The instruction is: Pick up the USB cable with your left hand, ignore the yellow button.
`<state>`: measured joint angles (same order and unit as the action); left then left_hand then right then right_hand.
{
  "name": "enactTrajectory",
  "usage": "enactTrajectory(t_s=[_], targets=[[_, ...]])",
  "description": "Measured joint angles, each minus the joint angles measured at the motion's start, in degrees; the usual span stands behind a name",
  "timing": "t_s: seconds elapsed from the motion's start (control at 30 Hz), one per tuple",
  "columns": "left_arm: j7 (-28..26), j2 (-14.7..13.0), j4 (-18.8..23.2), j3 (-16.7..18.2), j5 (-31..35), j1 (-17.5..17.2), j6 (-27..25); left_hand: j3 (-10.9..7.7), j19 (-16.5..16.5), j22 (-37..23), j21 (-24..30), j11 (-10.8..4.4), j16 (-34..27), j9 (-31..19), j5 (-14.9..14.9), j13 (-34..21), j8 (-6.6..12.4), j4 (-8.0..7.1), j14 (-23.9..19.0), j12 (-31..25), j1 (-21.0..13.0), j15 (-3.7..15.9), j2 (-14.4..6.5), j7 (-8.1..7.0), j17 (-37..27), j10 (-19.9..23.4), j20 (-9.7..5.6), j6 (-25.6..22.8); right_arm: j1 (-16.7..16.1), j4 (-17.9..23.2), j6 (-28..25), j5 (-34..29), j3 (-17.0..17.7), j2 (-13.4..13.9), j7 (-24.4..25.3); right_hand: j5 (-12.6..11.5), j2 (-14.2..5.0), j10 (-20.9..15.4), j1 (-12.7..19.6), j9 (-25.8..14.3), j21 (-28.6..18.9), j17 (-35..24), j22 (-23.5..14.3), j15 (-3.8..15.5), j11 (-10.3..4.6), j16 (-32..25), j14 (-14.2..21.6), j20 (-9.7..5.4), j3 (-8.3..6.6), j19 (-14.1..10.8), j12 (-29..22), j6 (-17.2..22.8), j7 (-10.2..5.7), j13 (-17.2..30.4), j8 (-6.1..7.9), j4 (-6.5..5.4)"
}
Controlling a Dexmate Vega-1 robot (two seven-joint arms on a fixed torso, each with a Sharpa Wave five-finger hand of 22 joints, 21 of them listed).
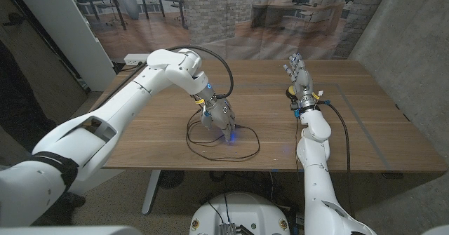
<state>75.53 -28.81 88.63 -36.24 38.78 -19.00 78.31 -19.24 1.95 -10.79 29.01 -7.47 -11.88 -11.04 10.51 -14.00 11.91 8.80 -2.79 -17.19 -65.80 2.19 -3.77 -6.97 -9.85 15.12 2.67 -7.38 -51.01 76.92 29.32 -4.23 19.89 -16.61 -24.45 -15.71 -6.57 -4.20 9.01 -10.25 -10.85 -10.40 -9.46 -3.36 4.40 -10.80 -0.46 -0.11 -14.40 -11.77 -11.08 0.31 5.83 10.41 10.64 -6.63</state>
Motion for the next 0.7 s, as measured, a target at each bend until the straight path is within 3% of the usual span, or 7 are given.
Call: enactTrajectory(t_s=[0.33, 0.4, 0.5, 0.6, 0.7], targets=[[0.27, -0.18, -0.67, -0.97, 0.33, 0.25, -0.01, 0.85, -0.72, 0.0, 0.0, 0.0, 0.0, 0.0, 0.0, 0.44, 0.45, -0.11, -1.05, 1.73, -0.44, -0.16, -0.01, -0.2, 0.0, -3.31, 0.72, -0.2, -0.38, 0.15, 0.9, -0.22, -0.07, -0.22, 0.9, 0.0, 0.0, 0.0, 0.0, 0.0, 0.0, 0.0, 0.0, 0.0, 0.0, 0.0, 0.38, -0.09, 0.0, -0.27, 0.0, 0.0, 0.0, 0.0, 0.0, 0.0], [0.37, -0.17, -0.72, -0.97, 0.73, 0.18, -0.03, 1.26, -0.85, 0.0, -0.21, 0.01, 0.0, 0.0, 0.0, 0.44, 0.45, -0.03, -2.47, 1.02, -0.72, -0.11, -0.29, -0.21, -0.09, -0.54, 0.85, -1.33, -0.38, 0.15, 0.94, -0.24, -0.07, -0.22, 1.02, 0.0, 0.0, 0.0, 0.0, 0.0, 0.0, 0.0, 0.0, 0.0, 0.0, 0.0, 0.38, -0.09, 0.0, -0.27, 0.0, 0.0, 0.0, 0.0, 0.0, 0.0], [0.35, -0.12, -0.79, -0.87, 1.32, -0.05, -0.03, 1.43, -2.52, 0.0, 0.02, -0.25, -1.64, -0.25, 0.0, -0.52, 2.27, 0.01, -7.86, -2.09, -1.79, -0.03, -1.36, -0.63, -0.6, 6.62, 0.98, -6.81, -0.5, 0.22, 1.04, -0.3, -0.09, -0.25, 1.19, 0.0, 0.0, 0.0, 0.0, 0.0, 0.0, 0.0, 0.0, 0.0, 0.0, 0.0, 0.38, -0.09, 0.0, -0.27, 0.0, 0.0, 0.0, 0.0, 0.0, 0.0], [0.13, -0.06, -0.8, -0.54, 1.87, -0.3, 0.13, 1.44, -4.79, -0.29, 1.01, -0.66, -3.79, -0.57, 0.0, -2.23, 4.24, 0.24, -14.13, -5.12, -3.85, 0.08, -2.47, -1.45, -1.44, 11.98, 0.0, -12.56, -0.55, 0.24, 1.09, -0.37, -0.1, -0.26, 1.29, 0.0, 0.0, 0.0, 0.0, 0.0, 0.0, 0.0, 0.0, 0.0, 0.0, 0.0, 0.38, -0.09, -0.17, -0.27, 0.0, 0.0, 0.0, 0.0, 0.0, 0.16], [-0.31, -0.01, -0.8, -0.26, 2.56, -0.51, 0.61, 1.33, -6.87, -0.55, 2.1, -1.0, -5.9, -0.92, 0.0, -3.49, 6.14, 0.71, -18.34, -6.81, -5.98, 0.18, -3.42, -2.17, -2.74, 14.32, -0.9, -17.09, -0.61, 0.28, 1.17, -0.42, -0.15, -0.27, 1.47, 0.0, 0.0, 0.0, 0.0, 0.0, 0.0, 0.0, 0.0, 0.0, 0.0, 0.0, 0.38, -0.09, -0.23, -0.27, 0.0, 0.0, 0.0, 0.0, 0.0, 0.23]])
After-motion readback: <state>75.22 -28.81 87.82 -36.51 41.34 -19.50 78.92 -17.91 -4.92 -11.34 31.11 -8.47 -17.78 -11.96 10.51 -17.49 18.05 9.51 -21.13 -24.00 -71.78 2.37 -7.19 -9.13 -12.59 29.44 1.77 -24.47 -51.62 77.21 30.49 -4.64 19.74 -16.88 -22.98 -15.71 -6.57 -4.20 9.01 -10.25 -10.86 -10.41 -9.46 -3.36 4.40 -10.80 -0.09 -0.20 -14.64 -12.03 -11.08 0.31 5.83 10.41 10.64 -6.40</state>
